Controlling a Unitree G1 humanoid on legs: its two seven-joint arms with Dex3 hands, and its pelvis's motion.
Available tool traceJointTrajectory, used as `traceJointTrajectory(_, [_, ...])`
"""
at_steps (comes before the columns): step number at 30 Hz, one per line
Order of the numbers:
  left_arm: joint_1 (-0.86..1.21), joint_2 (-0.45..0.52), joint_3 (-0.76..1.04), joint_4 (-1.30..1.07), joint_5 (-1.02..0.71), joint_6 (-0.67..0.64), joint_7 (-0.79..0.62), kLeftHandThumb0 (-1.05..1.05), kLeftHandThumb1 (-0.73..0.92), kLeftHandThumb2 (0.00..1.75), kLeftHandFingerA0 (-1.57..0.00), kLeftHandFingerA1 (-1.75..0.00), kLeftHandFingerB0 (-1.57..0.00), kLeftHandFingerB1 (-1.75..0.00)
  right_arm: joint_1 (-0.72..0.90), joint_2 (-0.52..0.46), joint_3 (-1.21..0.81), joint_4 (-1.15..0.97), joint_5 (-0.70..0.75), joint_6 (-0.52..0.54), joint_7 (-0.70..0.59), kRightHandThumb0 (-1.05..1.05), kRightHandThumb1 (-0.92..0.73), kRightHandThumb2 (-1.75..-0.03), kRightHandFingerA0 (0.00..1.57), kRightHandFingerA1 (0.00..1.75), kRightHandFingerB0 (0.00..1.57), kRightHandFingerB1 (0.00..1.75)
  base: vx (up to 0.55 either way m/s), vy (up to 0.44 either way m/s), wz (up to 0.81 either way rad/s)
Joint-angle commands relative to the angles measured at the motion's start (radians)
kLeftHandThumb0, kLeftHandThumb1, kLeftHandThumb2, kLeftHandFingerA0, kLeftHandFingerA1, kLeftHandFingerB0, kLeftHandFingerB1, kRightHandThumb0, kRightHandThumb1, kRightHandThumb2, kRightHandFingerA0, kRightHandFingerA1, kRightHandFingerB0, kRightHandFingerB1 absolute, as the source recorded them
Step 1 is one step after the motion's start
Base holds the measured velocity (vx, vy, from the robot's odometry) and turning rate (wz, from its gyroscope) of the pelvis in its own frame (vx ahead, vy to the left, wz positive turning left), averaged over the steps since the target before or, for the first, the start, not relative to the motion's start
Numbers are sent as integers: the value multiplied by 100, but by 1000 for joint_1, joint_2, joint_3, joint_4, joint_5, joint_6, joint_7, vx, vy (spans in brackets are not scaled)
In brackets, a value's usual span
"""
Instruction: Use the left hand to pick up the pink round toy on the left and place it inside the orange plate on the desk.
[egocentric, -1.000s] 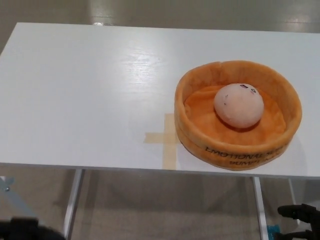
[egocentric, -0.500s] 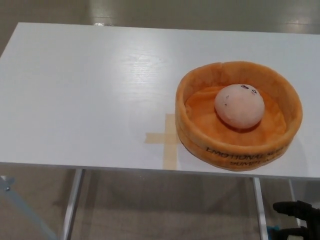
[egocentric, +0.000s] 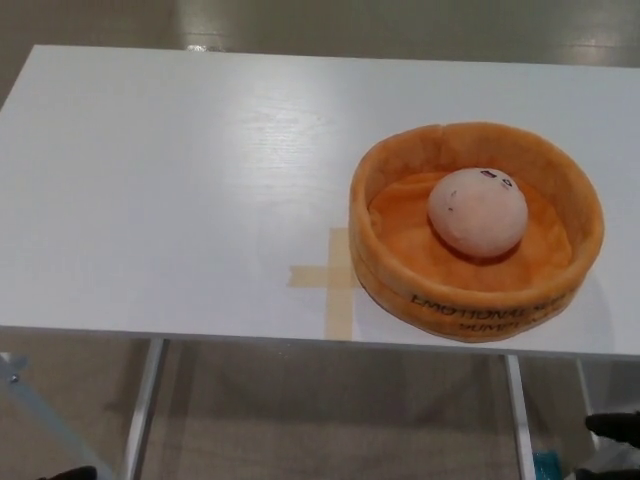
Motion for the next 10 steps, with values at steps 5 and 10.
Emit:
traceJointTrajectory(5, [-34, -7, 32, 113, 2, -47, 186, -34, 45, 65, -38, -45, -33, -40, 62, -35, -13, 28, 21, 15, -17, -13, -38, -83, 63, 86, 46, 64, 0, 0, 0])
traceJointTrajectory(10, [-48, -11, 34, 122, 0, -58, 202, -28, 52, 55, -46, -40, -36, -32, 44, -38, -32, 30, 39, 19, -8, -12, -39, -81, 58, 84, 46, 63, 0, 0, 0])
